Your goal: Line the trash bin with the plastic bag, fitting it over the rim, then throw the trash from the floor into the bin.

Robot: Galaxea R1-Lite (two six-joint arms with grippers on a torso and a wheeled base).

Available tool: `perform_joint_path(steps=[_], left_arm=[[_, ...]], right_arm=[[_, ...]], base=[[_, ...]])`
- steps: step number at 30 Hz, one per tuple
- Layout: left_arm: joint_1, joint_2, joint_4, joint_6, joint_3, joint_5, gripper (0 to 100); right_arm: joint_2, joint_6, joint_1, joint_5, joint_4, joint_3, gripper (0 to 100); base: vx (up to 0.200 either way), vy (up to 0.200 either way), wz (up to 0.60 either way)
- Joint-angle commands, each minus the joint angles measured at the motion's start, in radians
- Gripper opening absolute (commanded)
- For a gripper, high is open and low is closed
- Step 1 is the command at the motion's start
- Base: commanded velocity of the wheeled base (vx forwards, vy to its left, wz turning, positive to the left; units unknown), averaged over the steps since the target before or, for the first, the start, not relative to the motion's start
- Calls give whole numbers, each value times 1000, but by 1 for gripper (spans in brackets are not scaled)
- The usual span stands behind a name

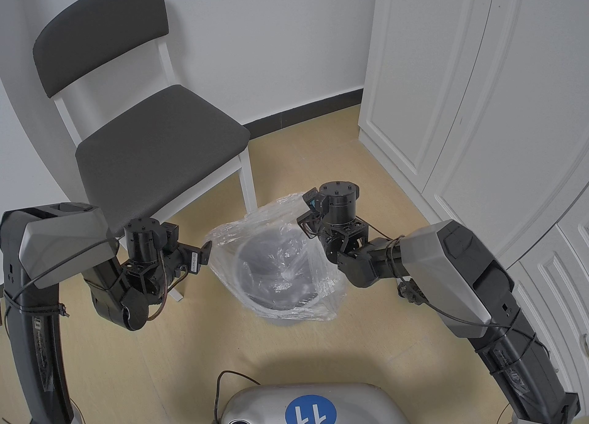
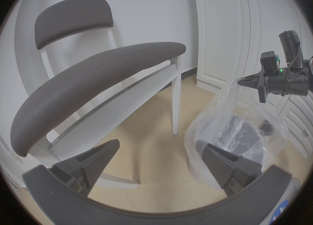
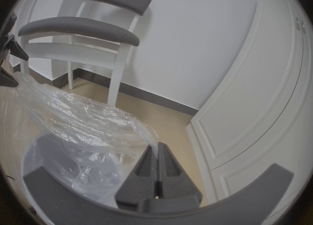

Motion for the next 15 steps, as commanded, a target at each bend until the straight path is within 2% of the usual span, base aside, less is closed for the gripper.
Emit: perform_joint_path(steps=[1,11,15], left_arm=[[-19,29,-15,-4,-12,8,100],[-48,49,-27,-15,-49,11,100],[-65,77,-50,-20,-66,73,100]], right_arm=[[13,1,-16,-7,-15,0,0],[11,2,-42,-14,-91,0,0],[21,2,-40,-17,-134,0,0]], base=[[0,0,0],[0,0,0],[0,0,0]])
